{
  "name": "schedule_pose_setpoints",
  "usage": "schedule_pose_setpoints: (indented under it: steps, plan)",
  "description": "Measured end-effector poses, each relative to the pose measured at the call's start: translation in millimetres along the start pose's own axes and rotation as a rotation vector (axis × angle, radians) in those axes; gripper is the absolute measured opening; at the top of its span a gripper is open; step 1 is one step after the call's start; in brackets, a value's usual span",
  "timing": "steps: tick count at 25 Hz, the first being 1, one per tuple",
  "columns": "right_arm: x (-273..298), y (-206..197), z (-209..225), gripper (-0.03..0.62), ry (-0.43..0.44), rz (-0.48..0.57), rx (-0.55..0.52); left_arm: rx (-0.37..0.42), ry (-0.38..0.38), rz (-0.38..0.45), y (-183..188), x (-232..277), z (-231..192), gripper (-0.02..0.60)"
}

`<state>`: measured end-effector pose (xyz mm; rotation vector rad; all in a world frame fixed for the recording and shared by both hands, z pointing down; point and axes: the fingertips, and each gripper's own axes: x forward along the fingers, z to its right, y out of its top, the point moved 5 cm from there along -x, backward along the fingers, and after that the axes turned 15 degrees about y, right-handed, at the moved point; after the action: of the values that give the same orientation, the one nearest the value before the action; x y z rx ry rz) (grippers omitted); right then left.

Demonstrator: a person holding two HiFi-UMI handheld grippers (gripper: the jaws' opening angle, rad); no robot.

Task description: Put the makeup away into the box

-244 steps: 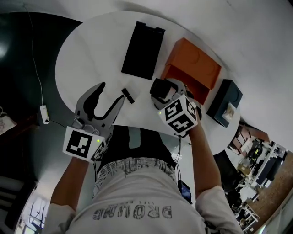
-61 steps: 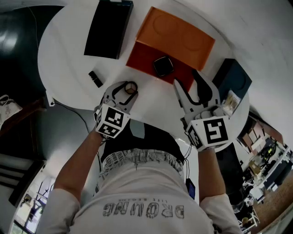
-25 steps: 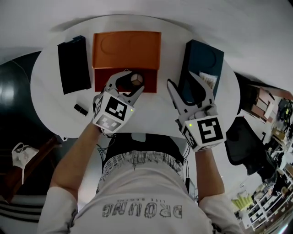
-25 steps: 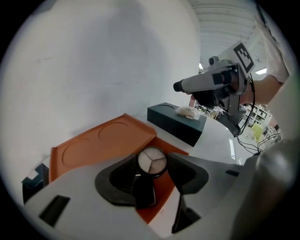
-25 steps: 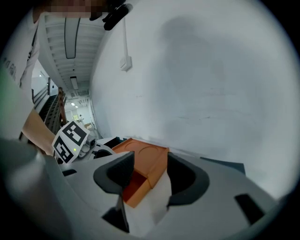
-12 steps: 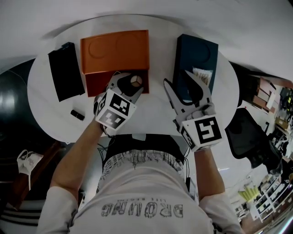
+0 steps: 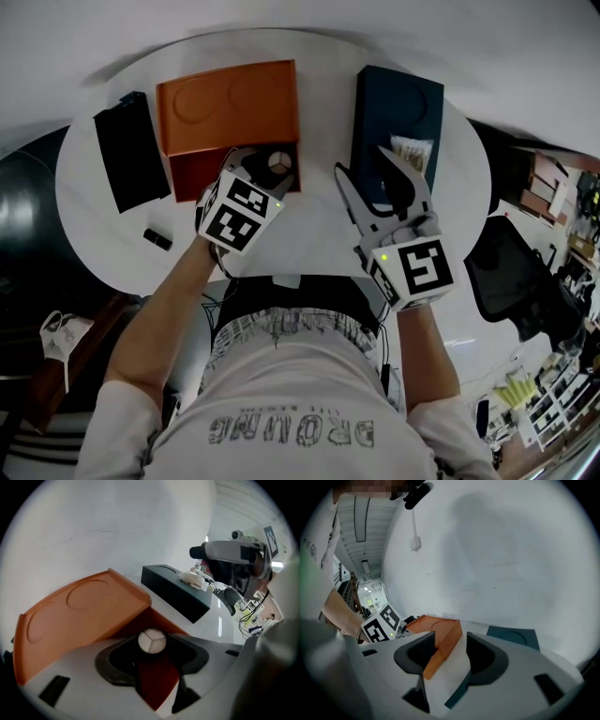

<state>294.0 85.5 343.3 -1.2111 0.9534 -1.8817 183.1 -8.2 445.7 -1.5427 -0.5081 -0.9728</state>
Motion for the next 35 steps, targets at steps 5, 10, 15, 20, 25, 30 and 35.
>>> schedule_pose_setpoints:
  steps: [5,10,15,20,25,30,35]
  plan:
    - [-3,-4,6,0.223,-0.006,0.006,0.010,-0.018,0.013,-0.032,-1,4,-1,0.233]
    - [-2,-7,8,0.222,0.001,0.001,0.021,-0.037,0.015,-0.077,-3,9,-3,0.233]
    - [1,-8,10,0.223,0.010,0.002,0.024,-0.054,0.006,-0.130,-4,12,-4,0.233]
    - [1,-7,12,0.224,0.013,0.000,0.023,-0.060,-0.003,-0.134,-3,11,-3,0.233]
    - [4,-6,10,0.224,0.019,-0.002,0.016,-0.064,0.001,-0.124,-2,8,-4,0.249]
    - [8,-4,4,0.224,0.033,-0.002,0.005,-0.072,0.004,-0.090,-1,-5,-7,0.250]
    - [15,6,-7,0.224,0.061,-0.002,-0.022,-0.101,0.033,0.084,9,-43,-13,0.250]
